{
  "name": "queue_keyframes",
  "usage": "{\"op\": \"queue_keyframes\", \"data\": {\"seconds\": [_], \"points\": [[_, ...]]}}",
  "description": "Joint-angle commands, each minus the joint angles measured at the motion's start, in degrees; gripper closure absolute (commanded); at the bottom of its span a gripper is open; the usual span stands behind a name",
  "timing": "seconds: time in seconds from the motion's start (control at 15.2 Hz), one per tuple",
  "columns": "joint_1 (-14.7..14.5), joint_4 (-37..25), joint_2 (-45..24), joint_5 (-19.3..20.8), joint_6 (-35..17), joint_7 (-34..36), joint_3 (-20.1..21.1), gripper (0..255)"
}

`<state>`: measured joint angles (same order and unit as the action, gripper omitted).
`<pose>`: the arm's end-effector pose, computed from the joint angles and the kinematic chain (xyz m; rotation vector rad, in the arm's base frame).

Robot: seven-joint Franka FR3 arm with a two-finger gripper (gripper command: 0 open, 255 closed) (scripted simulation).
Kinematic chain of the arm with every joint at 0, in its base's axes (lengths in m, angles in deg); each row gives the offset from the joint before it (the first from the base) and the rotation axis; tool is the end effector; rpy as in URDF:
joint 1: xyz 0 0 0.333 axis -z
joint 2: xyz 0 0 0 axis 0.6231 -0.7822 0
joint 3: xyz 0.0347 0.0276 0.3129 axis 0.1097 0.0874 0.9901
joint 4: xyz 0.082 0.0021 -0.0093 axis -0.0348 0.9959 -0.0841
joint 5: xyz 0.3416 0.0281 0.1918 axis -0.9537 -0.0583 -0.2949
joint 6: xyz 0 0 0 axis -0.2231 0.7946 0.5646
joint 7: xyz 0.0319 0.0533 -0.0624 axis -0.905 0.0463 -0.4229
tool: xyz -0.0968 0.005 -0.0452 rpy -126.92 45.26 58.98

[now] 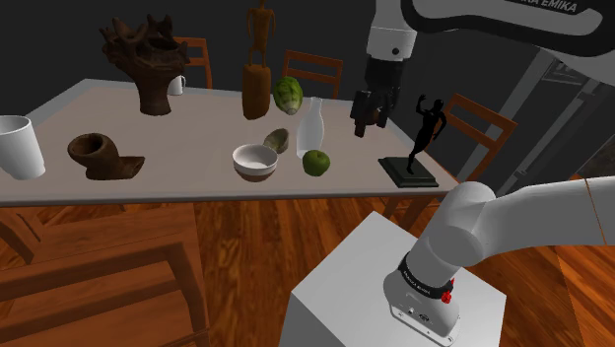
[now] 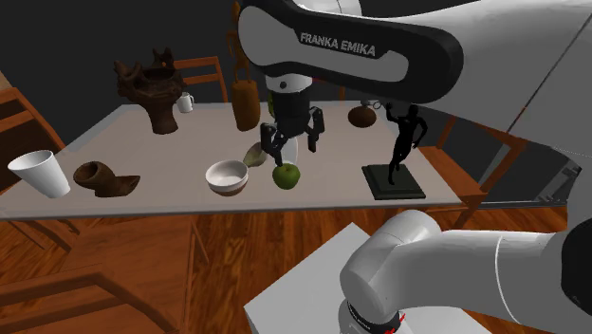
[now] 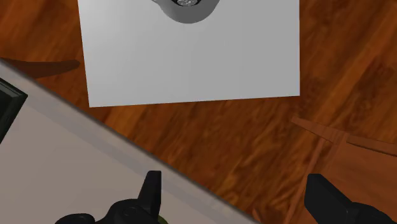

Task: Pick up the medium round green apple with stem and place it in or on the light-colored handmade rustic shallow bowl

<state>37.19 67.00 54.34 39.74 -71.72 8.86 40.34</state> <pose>0.2841 0.0338 0.5979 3.1066 -0.1409 -0.1450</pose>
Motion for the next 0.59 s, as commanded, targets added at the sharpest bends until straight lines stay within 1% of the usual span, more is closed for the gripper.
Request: {"op": "queue_keyframes", "data": {"seconds": [0.0, 0.26, 0.53], "points": [[0.0, 0.0, 0.0, 0.0, 0.0, 0.0, 0.0, 0], [0.7, 4.1, -2.6, 2.3, -8.8, -2.9, -1.9, 0], [1.6, 6.8, -6.7, 4.3, -17.9, -5.5, -3.8, 0]]}}
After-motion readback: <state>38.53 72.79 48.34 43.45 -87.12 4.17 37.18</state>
